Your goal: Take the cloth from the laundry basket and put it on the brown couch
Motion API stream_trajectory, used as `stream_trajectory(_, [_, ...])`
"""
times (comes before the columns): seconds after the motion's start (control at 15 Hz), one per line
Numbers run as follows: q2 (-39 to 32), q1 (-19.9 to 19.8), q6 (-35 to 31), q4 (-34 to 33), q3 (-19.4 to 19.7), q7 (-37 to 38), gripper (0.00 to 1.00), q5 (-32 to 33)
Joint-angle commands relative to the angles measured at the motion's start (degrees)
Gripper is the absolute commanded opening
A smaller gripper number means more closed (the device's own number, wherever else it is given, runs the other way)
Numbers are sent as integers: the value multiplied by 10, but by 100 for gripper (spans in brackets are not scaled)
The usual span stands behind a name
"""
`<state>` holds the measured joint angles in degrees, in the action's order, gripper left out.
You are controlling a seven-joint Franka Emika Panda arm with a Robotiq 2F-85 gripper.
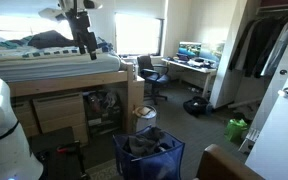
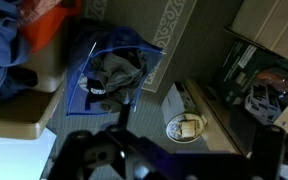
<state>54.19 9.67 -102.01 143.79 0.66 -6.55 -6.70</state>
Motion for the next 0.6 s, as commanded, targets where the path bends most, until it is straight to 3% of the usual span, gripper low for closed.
stream_trajectory(0.0, [-1, -9, 2, -1, -6, -6, 100, -6])
stream_trajectory(0.53, [13, -14, 3, 5, -4, 2, 100, -7])
